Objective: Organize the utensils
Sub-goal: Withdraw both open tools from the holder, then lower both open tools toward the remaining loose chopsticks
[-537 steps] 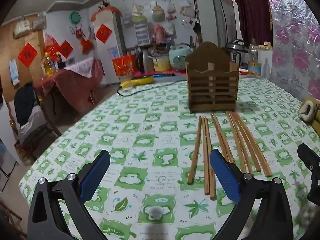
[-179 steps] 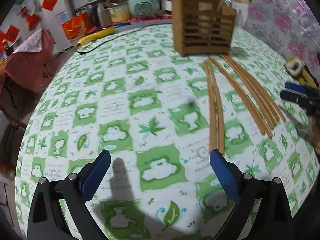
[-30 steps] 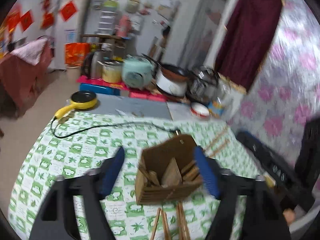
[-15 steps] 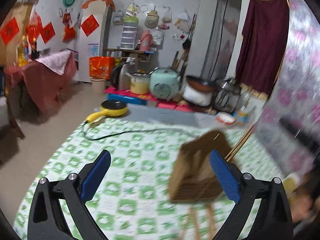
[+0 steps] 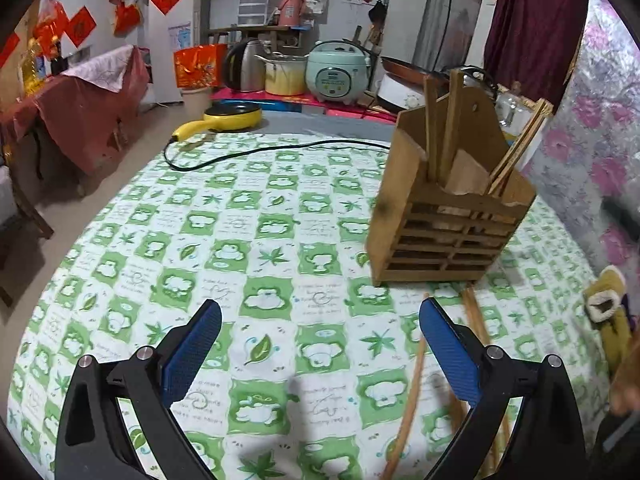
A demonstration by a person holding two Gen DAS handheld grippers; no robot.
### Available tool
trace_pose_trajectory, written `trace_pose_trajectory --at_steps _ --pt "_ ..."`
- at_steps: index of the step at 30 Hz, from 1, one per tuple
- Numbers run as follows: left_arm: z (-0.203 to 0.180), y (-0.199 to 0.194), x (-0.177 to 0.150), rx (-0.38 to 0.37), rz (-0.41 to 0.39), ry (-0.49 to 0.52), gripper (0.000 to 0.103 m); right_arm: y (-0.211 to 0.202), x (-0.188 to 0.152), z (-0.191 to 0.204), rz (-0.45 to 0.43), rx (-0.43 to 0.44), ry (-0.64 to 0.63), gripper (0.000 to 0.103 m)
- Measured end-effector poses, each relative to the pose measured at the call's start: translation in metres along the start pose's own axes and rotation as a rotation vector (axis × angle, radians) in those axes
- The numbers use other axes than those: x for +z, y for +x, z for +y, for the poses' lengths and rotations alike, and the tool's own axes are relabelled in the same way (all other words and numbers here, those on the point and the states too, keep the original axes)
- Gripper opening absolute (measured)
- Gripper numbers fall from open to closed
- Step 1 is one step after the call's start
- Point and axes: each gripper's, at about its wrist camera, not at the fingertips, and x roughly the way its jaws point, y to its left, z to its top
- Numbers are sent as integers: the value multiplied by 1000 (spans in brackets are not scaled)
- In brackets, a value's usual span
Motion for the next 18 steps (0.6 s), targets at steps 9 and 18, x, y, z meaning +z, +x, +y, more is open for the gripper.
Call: trace_pose_trajectory --at_steps 9,18 --pt "-10 6 -40 15 99 102 97 9 -76 -16 273 75 -42 91" --pt "-5 -4 -73 -37 150 126 97 -11 -117 15 363 144 -226 91"
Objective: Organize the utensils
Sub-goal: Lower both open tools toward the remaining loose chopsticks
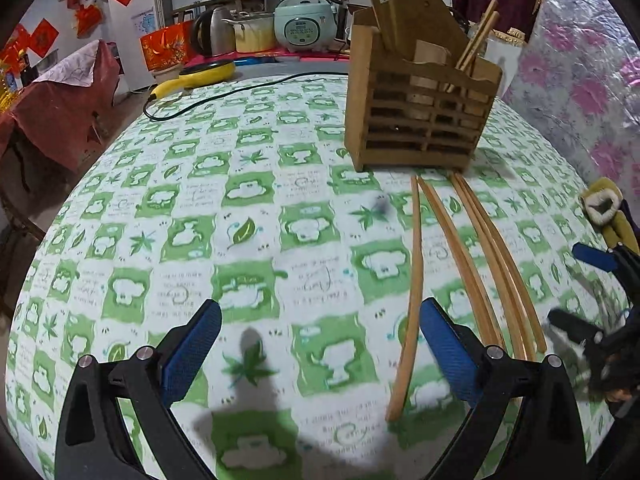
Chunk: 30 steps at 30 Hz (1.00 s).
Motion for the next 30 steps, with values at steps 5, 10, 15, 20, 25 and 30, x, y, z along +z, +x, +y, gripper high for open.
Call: trace_pose_trajectory --at_steps 5,10,15,20,25,30 --pt "-4 -2 -6 -2 1 13 97 0 -5 13 32 55 -58 91" --pt "-16 0 -11 19 11 69 97 4 -6 17 65 42 -77 91" --pt "-25 -2 -18 40 11 122 97 8 -8 -9 107 6 19 90" --pt "-28 -9 -29 36 4 170 97 -4 -19 -62 73 -97 213 75" --pt "-33 -16 -35 10 -13 214 97 -12 -25 -76 25 -27 276 66" --pt "-38 -13 -37 -39 14 241 91 -16 -22 -50 5 -4 158 66"
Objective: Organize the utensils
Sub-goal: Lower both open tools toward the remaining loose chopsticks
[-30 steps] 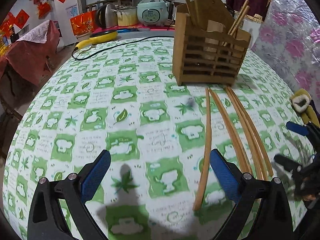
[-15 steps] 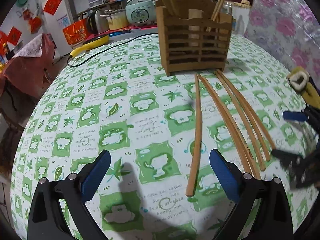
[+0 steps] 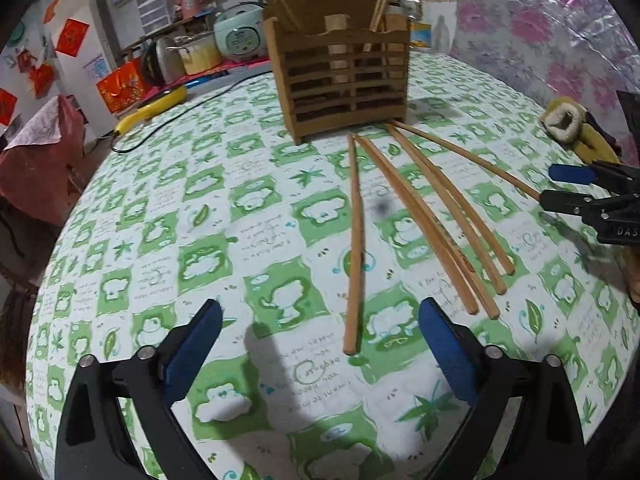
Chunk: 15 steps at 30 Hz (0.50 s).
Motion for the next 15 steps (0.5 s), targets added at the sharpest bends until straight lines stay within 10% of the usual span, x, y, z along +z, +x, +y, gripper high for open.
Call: trace_pose_trajectory --at_steps 15 --pt "4 2 -8 -121 34 -22 7 3 0 -8 7 37 34 58"
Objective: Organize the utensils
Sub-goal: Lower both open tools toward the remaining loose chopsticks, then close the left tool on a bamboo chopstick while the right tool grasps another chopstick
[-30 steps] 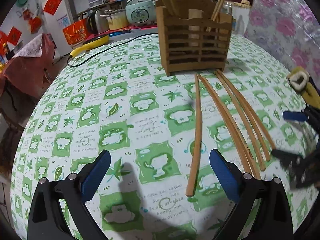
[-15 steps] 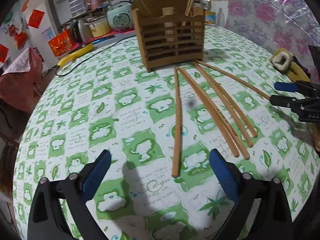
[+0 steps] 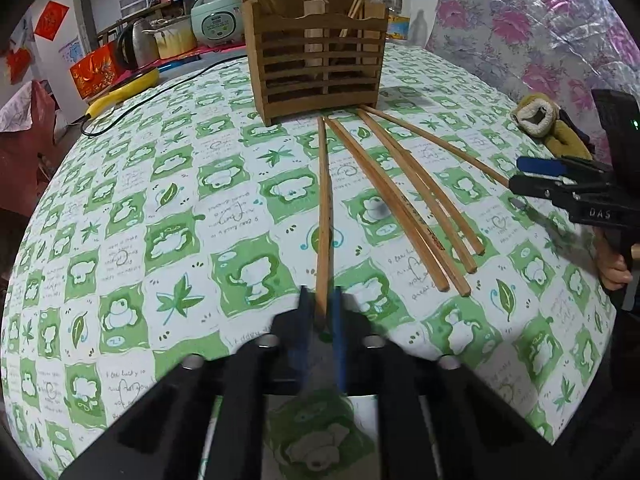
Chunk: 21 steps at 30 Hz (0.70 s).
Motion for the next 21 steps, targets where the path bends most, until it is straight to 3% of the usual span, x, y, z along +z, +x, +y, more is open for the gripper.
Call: trace_pose_trajectory --at_steps 4,8,10,11,15,21 --pt "1 0 2 -6 -9 -15 6 5 0 3 26 17 -7 50" --pt "1 -1 3 -4 -16 -17 6 15 0 8 71 21 -20 34" --pt "1 0 3 -2 -14 -21 6 16 1 8 69 8 -17 21" --pt "2 0 3 -1 -14 -22 6 16 1 6 70 25 -6 6" --pt "2 -5 1 9 -29 -31 6 9 0 -1 42 29 29 7" --pt "-1 -18 -10 11 -38 -43 6 -15 -11 9 -18 11 -21 6"
